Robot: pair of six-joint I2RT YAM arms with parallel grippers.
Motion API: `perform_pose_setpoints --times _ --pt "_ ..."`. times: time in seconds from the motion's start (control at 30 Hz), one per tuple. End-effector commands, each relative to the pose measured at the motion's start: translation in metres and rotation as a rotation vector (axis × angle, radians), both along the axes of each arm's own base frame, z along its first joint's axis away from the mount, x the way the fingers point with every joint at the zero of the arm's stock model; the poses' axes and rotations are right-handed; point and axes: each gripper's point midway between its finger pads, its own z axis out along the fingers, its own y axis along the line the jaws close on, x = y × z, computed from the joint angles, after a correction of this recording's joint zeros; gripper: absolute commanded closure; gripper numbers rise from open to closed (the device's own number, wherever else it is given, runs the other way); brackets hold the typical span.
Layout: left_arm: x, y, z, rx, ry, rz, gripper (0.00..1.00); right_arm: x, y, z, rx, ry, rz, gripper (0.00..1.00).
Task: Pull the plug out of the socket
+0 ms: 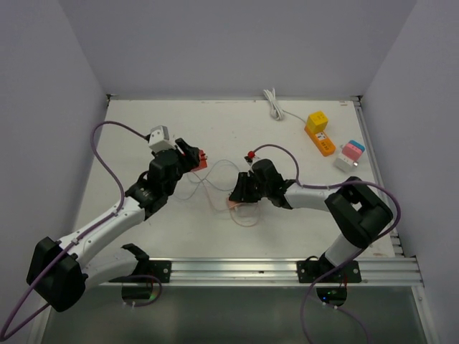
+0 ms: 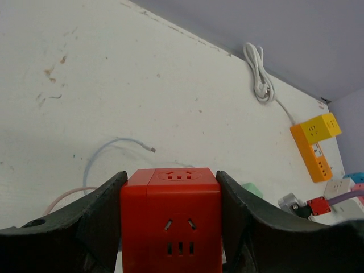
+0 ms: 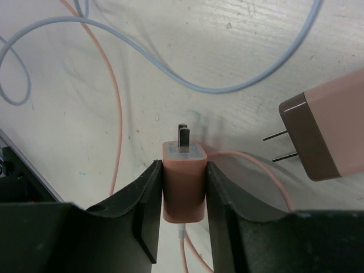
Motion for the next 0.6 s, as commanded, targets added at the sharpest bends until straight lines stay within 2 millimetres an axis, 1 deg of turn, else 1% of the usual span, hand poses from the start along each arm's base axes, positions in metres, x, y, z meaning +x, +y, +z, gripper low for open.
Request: perform_pose_setpoints --times 0.0,0.03,0.07,0.1,0.13,0.17,0.2,0.23,0.27,0.3,0.37,0.4,0.43,0.53,0.57 --pt "-0.009 -0.017 0.0 -0.058 0.02 -0.091 1.0 0.006 0.001 0.005 0.018 -0.051 -0.009 0.59" --pt "-0.011 -0.018 -0.001 -0.065 0.025 -0.096 1.0 0.007 0.002 0.011 0.033 -0.07 -0.008 0.54" --pt "-0.013 -0.021 -0.005 -0.075 0.038 -0.11 1.0 0.009 0.002 0.022 0.054 -0.096 -0.01 0.5" --pt "-0.014 -0.021 -0.009 -0.076 0.049 -0.111 1.0 0.008 0.001 0.026 0.062 -0.107 -0.015 0.42" --pt "-0.015 -0.022 -0.01 -0.084 0.055 -0.114 1.0 0.009 0.001 0.032 0.077 -0.124 -0.018 0.37" --pt "-0.017 -0.023 -0.011 -0.093 0.061 -0.12 1.0 0.01 0.002 0.047 0.104 -0.157 -0.021 0.34" --pt "-0.017 -0.023 -0.014 -0.095 0.067 -0.121 1.0 0.01 0.002 0.054 0.117 -0.171 -0.026 0.28" --pt "-0.018 -0.024 -0.013 -0.102 0.066 -0.123 1.0 0.01 0.001 0.061 0.134 -0.19 -0.034 0.25" --pt "-0.018 -0.024 -0.013 -0.11 0.069 -0.121 1.0 0.01 0.0 0.075 0.16 -0.219 -0.036 0.23" --pt "-0.018 -0.025 -0.014 -0.115 0.07 -0.121 1.0 0.01 0.001 0.084 0.18 -0.236 -0.036 0.19" --pt "-0.018 -0.026 -0.014 -0.123 0.071 -0.121 1.0 0.01 0.005 0.102 0.219 -0.277 -0.029 0.16" --pt "-0.018 -0.026 -0.013 -0.126 0.069 -0.119 1.0 0.007 0.007 0.115 0.245 -0.306 -0.019 0.12" --pt "-0.018 -0.027 -0.014 -0.126 0.073 -0.121 1.0 0.007 0.011 0.124 0.264 -0.324 -0.013 0.11" --pt "-0.019 -0.032 -0.013 -0.137 0.076 -0.127 1.0 0.007 0.019 0.149 0.315 -0.371 -0.002 0.07" --pt "-0.019 -0.034 -0.011 -0.146 0.074 -0.128 1.0 0.006 0.023 0.152 0.323 -0.378 0.004 0.06"
